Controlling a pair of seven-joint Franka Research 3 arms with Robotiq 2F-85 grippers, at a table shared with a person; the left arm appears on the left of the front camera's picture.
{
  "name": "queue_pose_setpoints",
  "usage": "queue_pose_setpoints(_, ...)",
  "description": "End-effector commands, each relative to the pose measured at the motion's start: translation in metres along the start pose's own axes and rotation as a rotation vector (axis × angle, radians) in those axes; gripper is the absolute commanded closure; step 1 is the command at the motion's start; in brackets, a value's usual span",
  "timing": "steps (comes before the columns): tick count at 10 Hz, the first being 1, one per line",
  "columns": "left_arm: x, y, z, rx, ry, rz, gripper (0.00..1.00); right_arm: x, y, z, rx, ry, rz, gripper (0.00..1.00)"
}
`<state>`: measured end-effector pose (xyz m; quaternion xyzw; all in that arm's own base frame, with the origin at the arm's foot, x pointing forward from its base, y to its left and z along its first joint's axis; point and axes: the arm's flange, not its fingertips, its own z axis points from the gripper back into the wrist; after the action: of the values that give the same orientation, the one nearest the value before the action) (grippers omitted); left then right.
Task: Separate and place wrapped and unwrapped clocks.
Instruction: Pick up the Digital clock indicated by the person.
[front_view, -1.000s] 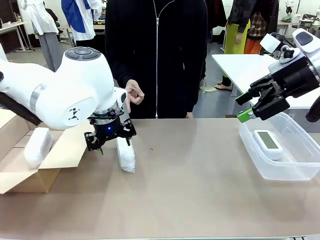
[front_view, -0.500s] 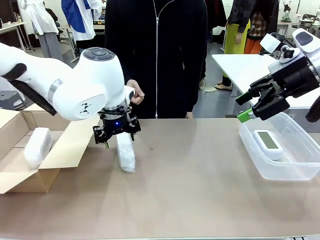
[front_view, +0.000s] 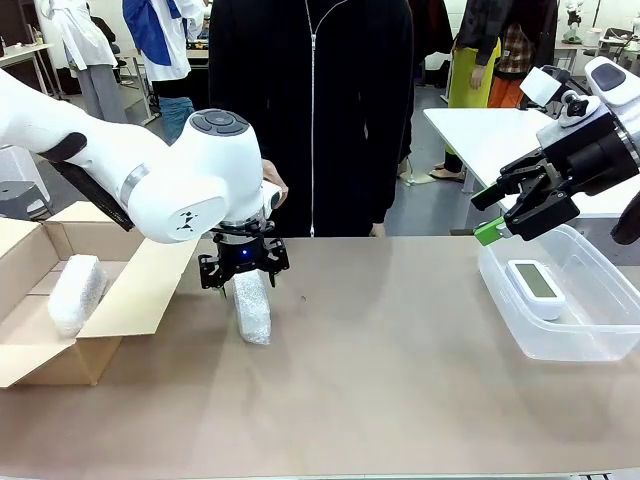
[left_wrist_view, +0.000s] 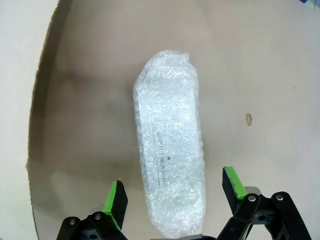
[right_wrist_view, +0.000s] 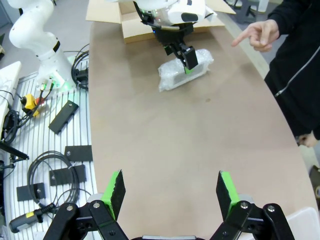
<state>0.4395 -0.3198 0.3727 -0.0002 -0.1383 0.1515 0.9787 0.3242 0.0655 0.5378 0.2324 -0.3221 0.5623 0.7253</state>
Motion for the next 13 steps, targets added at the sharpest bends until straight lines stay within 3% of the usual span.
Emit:
queue_pose_setpoints(1,0.002,-0.008,-0.011,0.017,-0.004,0.036,0.00,0.000,-0.002,-0.002,0.016,-0.033,0.009,0.05)
queue_pose_setpoints(7,0.003,-0.004,-0.029,0.035,0.009,0.095,0.00,0.000,-0.002,-0.002,0.016,-0.033,0.009,0.05)
queue_pose_setpoints(8,0.003,-0.004,-0.029,0.045,0.005,0.095,0.20,0.000,-0.002,-0.002,0.016,-0.033,0.009,0.05)
queue_pose_setpoints(9,0.003,-0.005,-0.030,0.046,0.008,0.090,0.20,0.000,-0.002,-0.002,0.016,-0.033,0.009,0.05)
queue_pose_setpoints(10,0.003,-0.006,-0.031,0.045,0.014,0.086,0.40,0.000,-0.002,-0.002,0.016,-0.033,0.009,0.05)
queue_pose_setpoints(11,0.002,-0.006,-0.032,0.042,0.015,0.080,0.22,0.000,-0.002,-0.002,0.016,-0.033,0.009,0.05)
queue_pose_setpoints(12,0.001,-0.005,-0.033,0.038,0.017,0.077,0.60,0.000,-0.002,-0.002,0.016,-0.033,0.009,0.05)
queue_pose_setpoints(13,0.000,-0.006,-0.033,0.031,0.021,0.074,0.42,0.000,-0.002,-0.002,0.016,-0.033,0.009,0.05)
